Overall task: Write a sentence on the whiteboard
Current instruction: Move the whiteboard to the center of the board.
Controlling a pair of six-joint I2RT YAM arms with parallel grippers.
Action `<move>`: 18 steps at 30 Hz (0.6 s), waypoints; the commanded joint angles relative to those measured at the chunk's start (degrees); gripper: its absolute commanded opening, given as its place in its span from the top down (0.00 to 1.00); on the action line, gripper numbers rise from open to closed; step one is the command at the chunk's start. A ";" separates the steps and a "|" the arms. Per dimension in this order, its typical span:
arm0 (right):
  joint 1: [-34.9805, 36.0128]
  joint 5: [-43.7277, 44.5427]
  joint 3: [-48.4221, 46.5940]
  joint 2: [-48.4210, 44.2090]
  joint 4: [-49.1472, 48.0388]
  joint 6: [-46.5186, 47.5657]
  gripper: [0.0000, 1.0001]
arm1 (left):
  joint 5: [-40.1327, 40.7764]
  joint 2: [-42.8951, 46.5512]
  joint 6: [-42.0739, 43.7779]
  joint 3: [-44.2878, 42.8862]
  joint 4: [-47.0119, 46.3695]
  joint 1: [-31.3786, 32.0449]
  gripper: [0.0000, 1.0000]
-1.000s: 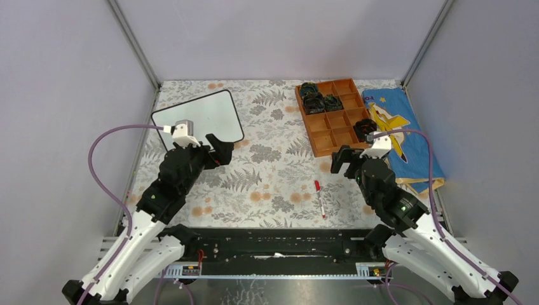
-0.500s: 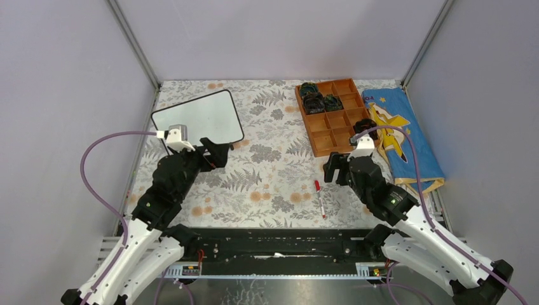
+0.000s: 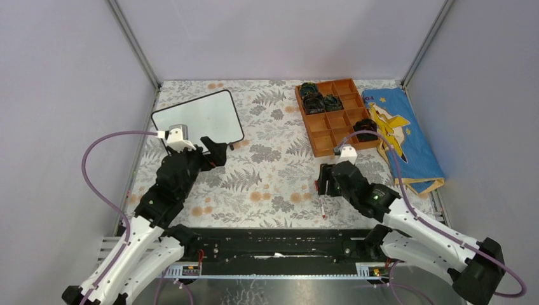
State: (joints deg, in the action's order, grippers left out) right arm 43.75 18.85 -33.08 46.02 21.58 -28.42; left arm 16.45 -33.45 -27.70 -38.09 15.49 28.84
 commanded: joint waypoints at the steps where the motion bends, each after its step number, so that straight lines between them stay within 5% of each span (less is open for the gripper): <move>1: 4.97 2.05 0.51 3.84 -2.81 -3.86 0.31 | 5.20 -1.40 0.26 -1.58 1.59 0.25 0.01; 7: 9.38 1.43 -4.04 17.29 -16.37 -3.43 0.30 | 11.20 -2.20 -0.64 -2.39 4.34 0.25 0.01; 12: 9.45 -2.93 -8.33 30.13 -37.57 -1.57 0.27 | 11.24 0.32 0.58 -1.61 3.45 0.34 0.01; 18: 11.30 -2.95 -19.83 49.14 -49.69 -0.51 0.24 | 10.43 5.86 2.00 1.30 -0.40 0.34 0.01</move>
State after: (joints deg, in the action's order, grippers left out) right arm 53.25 16.73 -45.19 86.89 -13.08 -30.28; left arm 25.78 -30.65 -27.38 -38.22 19.22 28.86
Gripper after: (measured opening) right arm 0.760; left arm 0.987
